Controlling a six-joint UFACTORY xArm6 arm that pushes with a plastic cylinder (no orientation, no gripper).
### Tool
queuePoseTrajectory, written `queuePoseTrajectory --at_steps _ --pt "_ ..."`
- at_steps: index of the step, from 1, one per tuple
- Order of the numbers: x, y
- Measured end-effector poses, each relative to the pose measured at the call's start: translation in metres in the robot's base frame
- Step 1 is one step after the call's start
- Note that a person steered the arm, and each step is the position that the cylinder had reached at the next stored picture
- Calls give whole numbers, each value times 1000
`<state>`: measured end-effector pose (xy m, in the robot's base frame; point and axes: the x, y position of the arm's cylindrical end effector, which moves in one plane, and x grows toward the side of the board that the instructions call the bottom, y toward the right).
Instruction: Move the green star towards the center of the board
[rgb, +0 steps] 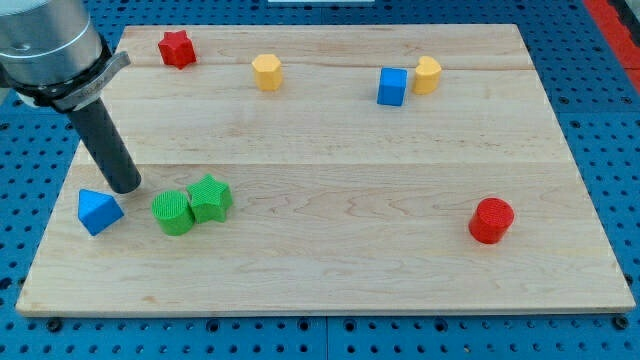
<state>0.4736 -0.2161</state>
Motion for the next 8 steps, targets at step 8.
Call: queuePoseTrajectory --at_steps 8 --pt "7 24"
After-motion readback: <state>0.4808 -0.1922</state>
